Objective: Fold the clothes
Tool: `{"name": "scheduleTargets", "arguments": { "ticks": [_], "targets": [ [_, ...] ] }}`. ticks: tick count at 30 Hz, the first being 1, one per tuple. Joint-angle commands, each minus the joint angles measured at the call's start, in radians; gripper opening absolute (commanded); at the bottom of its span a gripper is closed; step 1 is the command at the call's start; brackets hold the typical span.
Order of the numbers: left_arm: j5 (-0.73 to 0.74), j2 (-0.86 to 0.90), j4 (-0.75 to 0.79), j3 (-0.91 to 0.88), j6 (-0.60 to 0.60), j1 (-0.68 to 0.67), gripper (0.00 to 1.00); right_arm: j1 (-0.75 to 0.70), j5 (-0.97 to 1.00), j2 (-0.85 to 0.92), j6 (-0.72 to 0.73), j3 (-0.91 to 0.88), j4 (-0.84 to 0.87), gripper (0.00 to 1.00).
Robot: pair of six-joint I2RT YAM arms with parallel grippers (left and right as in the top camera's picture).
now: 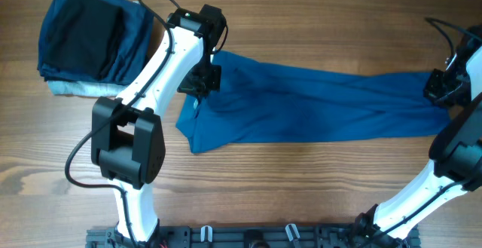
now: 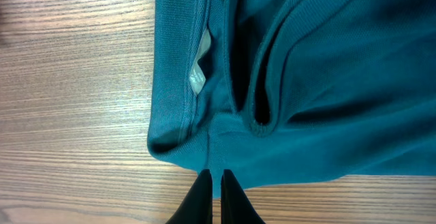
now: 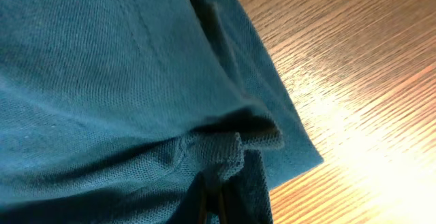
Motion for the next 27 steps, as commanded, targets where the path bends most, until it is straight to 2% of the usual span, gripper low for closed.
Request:
{"name": "scheduleTargets", "arguments": {
  "ticks": [1,3,6,8,10,12,14,16,17,18,19,22,27],
  "targets": [
    [0.014,-0.011,-0.001,-0.003,0.026,-0.003,0.07,0.001,0.042,-0.014,0.016,0.012,0.020,0.43],
    [0.011,-0.013,0.000,0.029,0.041,-0.002,0.12,0.001,-0.084,-0.018,0.008,0.093,0.000,0.40],
    [0.012,-0.017,0.009,0.141,0.041,-0.002,0.21,0.002,-0.341,-0.048,-0.023,0.251,-0.070,0.49],
    [0.013,-0.016,0.057,0.183,0.041,-0.006,0.24,0.013,-0.466,-0.085,-0.062,0.267,-0.096,0.52],
    [0.070,-0.010,0.093,0.183,0.106,-0.006,0.27,0.018,-0.511,-0.097,-0.058,0.266,-0.143,0.72],
    [0.099,-0.006,0.090,0.182,0.175,-0.010,0.28,0.018,-0.510,-0.095,-0.059,0.247,-0.146,0.99],
    [0.097,-0.006,0.080,0.166,0.205,-0.011,0.29,0.018,-0.510,-0.095,-0.059,0.240,-0.136,0.99],
    [0.098,-0.006,0.058,0.121,0.154,-0.008,0.32,0.018,-0.510,-0.095,-0.060,0.240,-0.103,0.99],
    [0.098,-0.006,0.061,0.084,0.096,-0.008,0.45,0.018,-0.510,-0.095,-0.059,0.240,-0.077,1.00],
    [0.098,-0.006,0.079,0.044,0.053,-0.008,0.53,0.018,-0.510,-0.095,-0.060,0.240,-0.044,0.99],
    [0.099,-0.006,0.082,0.019,0.031,-0.008,0.56,0.018,-0.510,-0.095,-0.059,0.240,-0.008,1.00],
    [0.114,-0.006,0.103,-0.040,0.012,-0.009,0.57,0.018,-0.510,-0.095,-0.059,0.240,0.097,0.99],
    [0.116,-0.006,0.183,-0.082,-0.051,-0.009,0.57,0.018,-0.510,-0.095,-0.060,0.240,0.158,1.00]
  ]
}}
